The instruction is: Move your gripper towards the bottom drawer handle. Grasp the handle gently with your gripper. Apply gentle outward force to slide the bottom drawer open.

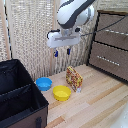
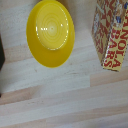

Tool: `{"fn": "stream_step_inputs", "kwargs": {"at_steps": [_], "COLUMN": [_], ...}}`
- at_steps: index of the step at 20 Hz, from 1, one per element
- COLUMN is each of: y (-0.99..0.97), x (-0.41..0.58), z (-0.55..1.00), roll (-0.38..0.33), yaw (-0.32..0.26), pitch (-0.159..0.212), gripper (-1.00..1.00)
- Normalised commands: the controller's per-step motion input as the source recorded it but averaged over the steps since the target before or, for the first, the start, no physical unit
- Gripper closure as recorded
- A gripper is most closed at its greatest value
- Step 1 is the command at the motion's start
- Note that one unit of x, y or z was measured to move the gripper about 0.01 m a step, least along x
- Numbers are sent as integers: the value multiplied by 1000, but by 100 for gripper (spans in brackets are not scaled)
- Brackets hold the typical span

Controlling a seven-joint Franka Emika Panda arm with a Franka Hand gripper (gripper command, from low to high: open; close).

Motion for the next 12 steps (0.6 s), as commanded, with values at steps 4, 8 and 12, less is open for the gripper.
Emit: {"fn": "stream_step_inputs", "kwargs": {"at_steps": [4, 8, 12], "y": [-92, -367, -382], "x": [11, -16, -32], "z": [10, 0, 0], "roll": [-261, -273, -281], "yaw": [102, 134, 122], "pitch": [2, -42, -46], "gripper": [-100, -100, -100]}}
